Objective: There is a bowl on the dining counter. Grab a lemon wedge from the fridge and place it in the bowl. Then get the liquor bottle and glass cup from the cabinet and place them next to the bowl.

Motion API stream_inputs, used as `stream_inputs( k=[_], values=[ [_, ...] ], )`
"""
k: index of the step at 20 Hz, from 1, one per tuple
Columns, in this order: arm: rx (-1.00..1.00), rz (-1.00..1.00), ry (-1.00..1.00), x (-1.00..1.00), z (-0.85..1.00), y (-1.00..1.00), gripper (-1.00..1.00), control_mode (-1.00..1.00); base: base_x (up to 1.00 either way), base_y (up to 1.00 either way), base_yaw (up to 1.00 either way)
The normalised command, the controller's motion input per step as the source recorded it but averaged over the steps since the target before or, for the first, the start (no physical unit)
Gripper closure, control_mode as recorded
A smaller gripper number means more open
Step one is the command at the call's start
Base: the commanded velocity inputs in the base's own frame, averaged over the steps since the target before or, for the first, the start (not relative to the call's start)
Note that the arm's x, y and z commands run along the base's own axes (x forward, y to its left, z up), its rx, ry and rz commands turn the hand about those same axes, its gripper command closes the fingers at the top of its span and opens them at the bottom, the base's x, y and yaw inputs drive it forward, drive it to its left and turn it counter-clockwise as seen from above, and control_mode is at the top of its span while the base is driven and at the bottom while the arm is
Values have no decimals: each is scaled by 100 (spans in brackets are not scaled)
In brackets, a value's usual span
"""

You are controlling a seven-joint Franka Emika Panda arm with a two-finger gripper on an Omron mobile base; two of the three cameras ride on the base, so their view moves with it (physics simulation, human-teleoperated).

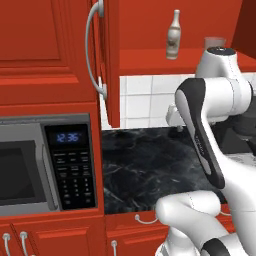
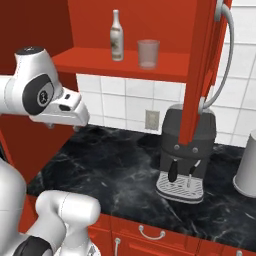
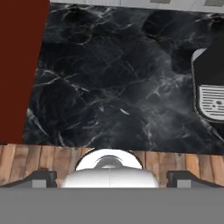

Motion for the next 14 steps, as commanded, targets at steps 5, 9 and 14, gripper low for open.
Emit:
stream_inputs(
  k=[5, 9, 14],
  values=[
    [-2, 9, -16, -17, 49, -38, -100, -100, 0, 0, 0],
    [-8, 11, -18, 0, 69, -24, -100, -100, 0, 0, 0],
    [-16, 9, -15, 11, 58, -14, -100, -100, 0, 0, 0]
  ],
)
